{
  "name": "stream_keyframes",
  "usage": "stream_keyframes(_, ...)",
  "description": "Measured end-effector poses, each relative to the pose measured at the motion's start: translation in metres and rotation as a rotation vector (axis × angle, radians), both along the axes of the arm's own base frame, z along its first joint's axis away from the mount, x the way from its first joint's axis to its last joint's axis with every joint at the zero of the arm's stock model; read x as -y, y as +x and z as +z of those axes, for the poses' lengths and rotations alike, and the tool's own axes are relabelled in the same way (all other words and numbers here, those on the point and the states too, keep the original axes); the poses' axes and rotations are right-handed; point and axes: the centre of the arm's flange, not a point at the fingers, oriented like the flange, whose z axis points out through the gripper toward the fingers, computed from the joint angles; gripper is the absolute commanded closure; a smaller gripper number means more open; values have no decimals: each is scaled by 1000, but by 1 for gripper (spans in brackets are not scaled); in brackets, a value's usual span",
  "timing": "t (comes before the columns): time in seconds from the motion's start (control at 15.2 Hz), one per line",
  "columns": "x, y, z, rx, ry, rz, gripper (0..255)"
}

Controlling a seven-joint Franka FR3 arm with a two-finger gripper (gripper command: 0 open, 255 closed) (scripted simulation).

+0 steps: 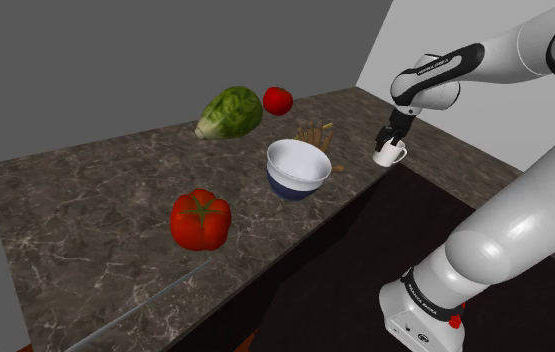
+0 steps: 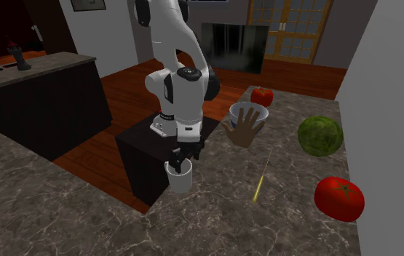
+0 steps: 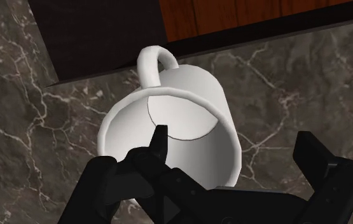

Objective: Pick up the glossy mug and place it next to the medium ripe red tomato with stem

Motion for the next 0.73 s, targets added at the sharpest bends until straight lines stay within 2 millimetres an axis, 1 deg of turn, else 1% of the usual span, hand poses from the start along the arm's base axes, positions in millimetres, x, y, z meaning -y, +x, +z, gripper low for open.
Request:
stream_keyframes(0.07,0,0,0,0,0,0,0)
stream_keyframes(0.13,0,0,0,0,0,0,255)
stream_keyframes(0.73,0,0,0,0,0,0,255)
